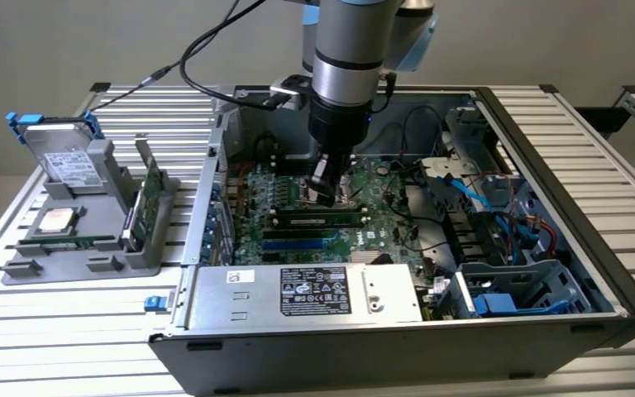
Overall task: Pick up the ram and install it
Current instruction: 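Press down the ram until it locks into place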
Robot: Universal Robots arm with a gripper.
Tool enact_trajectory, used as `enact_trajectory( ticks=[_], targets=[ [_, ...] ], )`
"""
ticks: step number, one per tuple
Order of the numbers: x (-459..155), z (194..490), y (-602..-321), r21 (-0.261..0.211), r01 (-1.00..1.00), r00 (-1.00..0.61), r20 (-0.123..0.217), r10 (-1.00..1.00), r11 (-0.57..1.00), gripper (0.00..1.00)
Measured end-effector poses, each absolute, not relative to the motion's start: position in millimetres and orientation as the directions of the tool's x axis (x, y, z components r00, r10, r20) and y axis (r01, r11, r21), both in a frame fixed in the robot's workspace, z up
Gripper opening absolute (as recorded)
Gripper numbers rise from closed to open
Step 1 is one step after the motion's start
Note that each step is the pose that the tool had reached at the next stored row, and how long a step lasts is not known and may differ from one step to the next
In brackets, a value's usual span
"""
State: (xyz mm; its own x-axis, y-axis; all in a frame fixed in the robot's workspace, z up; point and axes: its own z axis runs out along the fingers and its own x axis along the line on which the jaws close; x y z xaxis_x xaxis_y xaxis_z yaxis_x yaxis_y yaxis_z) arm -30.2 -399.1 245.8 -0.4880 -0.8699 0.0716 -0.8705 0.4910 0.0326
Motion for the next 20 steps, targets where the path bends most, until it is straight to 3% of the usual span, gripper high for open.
enact_trajectory(
  ticks=[20],
  targets=[
    [-30.2,243.3,-399.1,0.033,-0.656,-0.751,0.072,-0.657,0.754,0.1]
  ],
)
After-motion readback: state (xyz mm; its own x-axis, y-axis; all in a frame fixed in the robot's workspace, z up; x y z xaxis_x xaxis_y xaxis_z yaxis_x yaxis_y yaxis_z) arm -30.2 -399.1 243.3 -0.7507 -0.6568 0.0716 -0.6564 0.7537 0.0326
